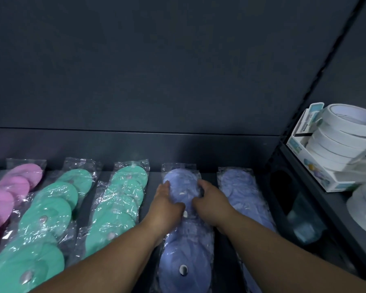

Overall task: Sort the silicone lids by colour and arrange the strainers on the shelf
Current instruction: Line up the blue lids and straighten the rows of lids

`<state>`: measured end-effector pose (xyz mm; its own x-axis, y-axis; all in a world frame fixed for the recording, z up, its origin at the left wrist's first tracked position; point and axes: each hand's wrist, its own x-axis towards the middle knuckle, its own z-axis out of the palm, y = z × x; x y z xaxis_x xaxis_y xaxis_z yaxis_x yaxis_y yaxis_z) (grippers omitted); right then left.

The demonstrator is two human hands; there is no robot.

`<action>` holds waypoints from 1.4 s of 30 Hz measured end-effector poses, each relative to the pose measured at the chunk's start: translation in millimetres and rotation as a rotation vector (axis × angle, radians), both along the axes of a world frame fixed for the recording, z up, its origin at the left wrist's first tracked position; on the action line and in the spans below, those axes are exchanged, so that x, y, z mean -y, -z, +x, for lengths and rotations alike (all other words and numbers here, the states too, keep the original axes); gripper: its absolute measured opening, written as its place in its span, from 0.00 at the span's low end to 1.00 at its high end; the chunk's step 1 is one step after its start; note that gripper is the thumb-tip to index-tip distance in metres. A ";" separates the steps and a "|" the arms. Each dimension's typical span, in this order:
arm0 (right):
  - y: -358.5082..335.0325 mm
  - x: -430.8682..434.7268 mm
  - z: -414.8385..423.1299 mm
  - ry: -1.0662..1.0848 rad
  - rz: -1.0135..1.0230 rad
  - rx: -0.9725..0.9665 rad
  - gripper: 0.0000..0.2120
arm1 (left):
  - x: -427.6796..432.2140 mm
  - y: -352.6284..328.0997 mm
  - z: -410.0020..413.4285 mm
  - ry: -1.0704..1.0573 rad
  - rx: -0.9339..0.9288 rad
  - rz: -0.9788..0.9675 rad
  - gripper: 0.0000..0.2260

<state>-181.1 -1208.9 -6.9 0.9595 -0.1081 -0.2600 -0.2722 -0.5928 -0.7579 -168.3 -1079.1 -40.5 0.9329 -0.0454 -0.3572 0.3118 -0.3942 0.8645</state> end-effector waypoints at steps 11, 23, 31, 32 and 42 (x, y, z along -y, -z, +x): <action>4.8 8.3 3.1 -0.001 -0.052 -0.012 0.21 | 14.0 -8.9 -1.4 0.079 0.008 0.044 0.33; 14.0 3.4 9.2 -0.016 -0.074 0.049 0.11 | 2.2 -14.1 5.4 0.062 0.043 0.000 0.34; 6.1 5.5 -21.2 0.032 -0.098 0.194 0.18 | -13.6 -6.3 -23.8 0.108 0.071 0.063 0.29; 6.3 4.8 -29.0 0.035 -0.111 0.205 0.18 | -14.4 -11.1 -33.1 0.115 0.075 0.066 0.26; -2.9 -14.9 -62.2 0.125 0.100 0.150 0.22 | -10.8 -23.3 -72.6 0.075 0.081 0.006 0.27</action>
